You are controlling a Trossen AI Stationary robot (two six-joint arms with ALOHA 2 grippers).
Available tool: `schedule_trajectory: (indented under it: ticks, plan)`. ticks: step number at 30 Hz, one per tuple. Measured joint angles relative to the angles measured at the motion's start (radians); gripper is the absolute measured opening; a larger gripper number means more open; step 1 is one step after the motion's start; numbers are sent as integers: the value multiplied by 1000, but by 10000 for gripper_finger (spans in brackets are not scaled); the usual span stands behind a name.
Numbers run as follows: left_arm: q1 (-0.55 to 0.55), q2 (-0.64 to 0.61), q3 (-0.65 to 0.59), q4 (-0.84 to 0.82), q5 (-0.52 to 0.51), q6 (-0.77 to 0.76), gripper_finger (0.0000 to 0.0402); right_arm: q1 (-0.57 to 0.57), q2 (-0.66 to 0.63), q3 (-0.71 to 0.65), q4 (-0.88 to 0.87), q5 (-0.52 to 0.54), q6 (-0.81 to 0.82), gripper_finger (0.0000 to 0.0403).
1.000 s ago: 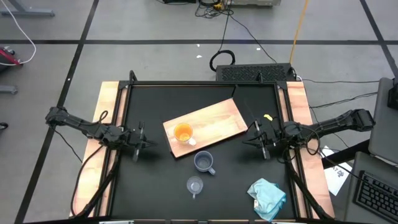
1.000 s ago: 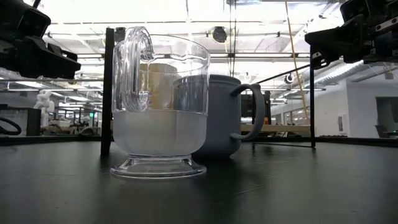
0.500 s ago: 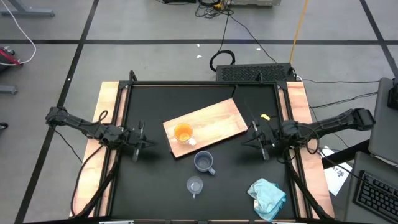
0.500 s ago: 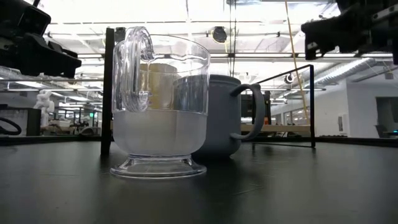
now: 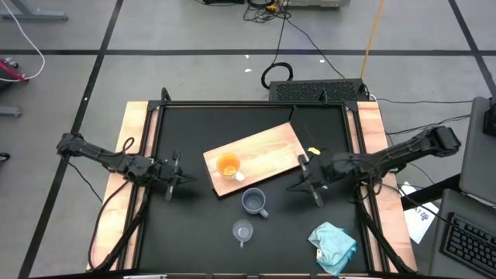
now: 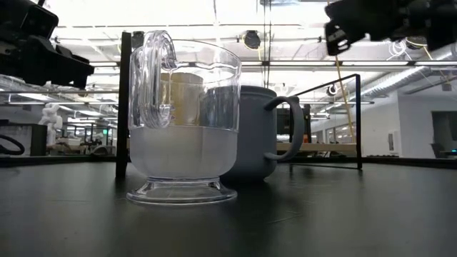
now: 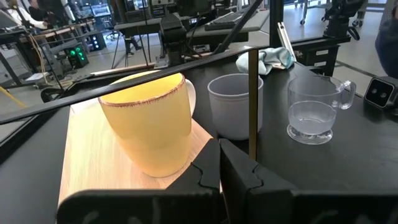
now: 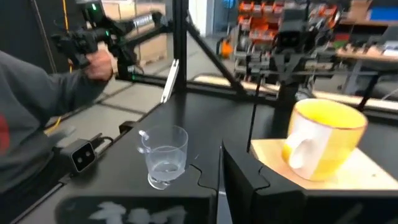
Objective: Stack small to large cups/mugs on shelf
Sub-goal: Put the gray mug on the shelf
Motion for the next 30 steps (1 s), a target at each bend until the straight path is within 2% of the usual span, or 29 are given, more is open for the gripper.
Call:
schedule_trajectory:
  ticks: [9, 13, 18, 24, 30]
  plan:
    - [0, 0, 0, 0, 0, -18, 5, 0, 264, 281, -268, 1, 10, 6]
    - [0, 0, 0, 0, 0, -30, 3, -5, 332, 388, -452, 2, 13, 6]
    - [0, 0, 0, 0, 0, -39, 18, -29, 384, 536, -674, 3, 86, 9]
    - [0, 0, 0, 1, 0, -39, 13, -72, 446, 702, -949, 4, 171, 60]
    - [0, 0, 0, 1, 0, -40, 3, -114, 487, 759, -987, 5, 342, 129]
